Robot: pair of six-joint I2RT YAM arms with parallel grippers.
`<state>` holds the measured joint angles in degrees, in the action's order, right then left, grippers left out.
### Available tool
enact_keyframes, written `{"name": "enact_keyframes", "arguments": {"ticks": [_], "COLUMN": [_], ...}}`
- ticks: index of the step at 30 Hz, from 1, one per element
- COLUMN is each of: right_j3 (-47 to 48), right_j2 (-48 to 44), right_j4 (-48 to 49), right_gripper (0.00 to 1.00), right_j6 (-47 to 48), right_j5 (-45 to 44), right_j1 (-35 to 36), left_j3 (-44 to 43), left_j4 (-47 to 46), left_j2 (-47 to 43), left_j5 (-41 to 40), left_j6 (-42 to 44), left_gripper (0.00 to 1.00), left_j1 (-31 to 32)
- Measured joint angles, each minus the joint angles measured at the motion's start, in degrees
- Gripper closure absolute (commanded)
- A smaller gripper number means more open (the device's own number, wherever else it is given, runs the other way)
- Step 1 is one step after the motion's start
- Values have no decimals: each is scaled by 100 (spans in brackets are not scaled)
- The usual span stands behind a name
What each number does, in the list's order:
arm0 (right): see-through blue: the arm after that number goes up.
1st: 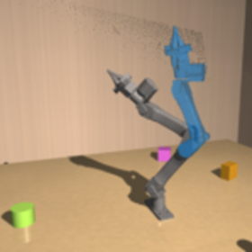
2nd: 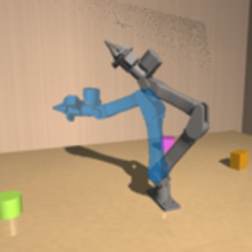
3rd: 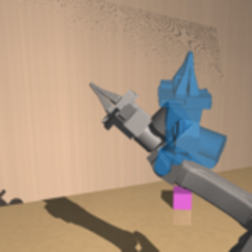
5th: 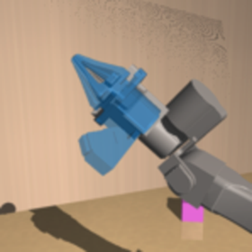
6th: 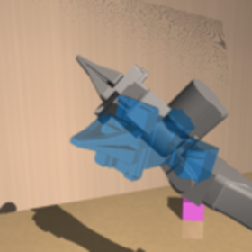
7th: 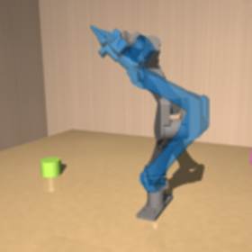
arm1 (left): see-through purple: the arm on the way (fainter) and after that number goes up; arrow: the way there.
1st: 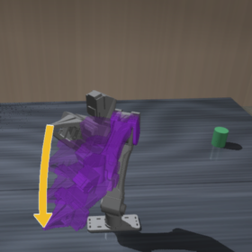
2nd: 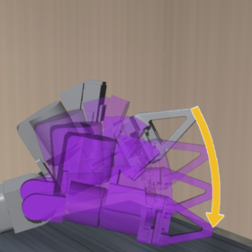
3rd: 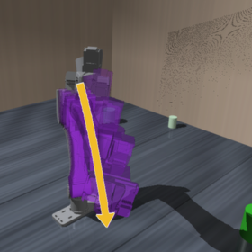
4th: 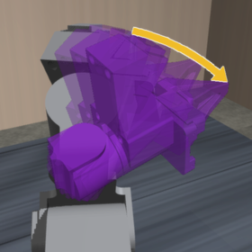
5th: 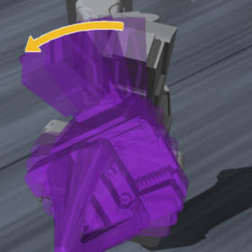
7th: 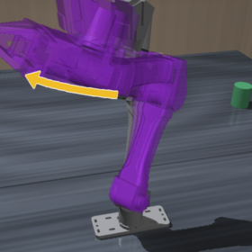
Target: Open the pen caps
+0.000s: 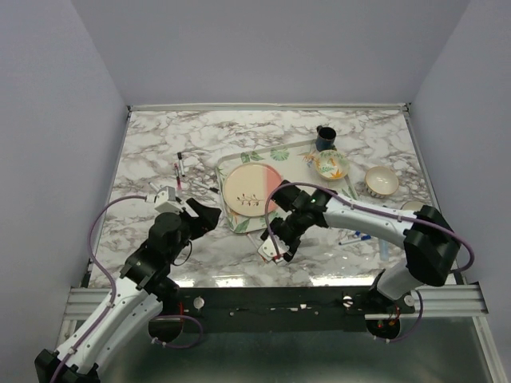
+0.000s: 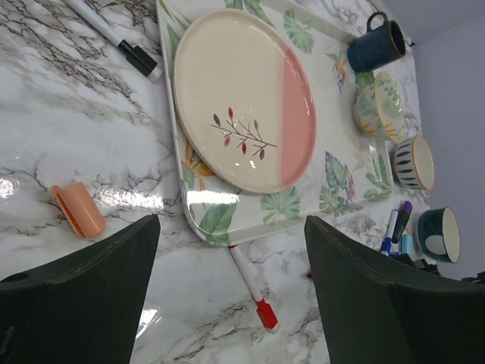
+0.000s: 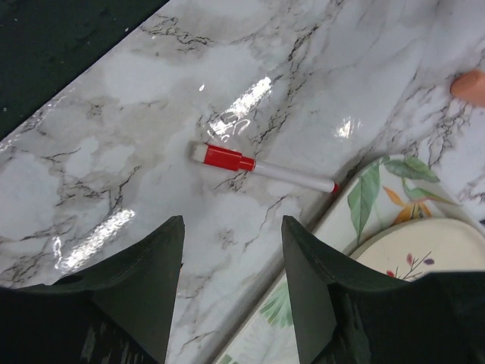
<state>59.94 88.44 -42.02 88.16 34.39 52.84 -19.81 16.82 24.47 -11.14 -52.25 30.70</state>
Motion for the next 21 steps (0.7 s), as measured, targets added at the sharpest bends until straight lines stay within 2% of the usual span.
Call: {"name": "enact_keyframes", "arguments": {"ticks": [11, 21], "right_j3": [997, 1106], "right_j2": [1410, 1825], "right_j4": [-92, -125], "right_gripper": [42, 48], "right_j6": [964, 1338], "right_j5": [-890, -1320], "right_j1": [629, 846], "left_j3": [-181, -463], "left_j4": [876, 1351], "left_j2": [-603, -1069], "left_j5": [-461, -774], "left_j6": [-138, -247], "left_gripper": [13, 13], "left_j1": [0, 0]}}
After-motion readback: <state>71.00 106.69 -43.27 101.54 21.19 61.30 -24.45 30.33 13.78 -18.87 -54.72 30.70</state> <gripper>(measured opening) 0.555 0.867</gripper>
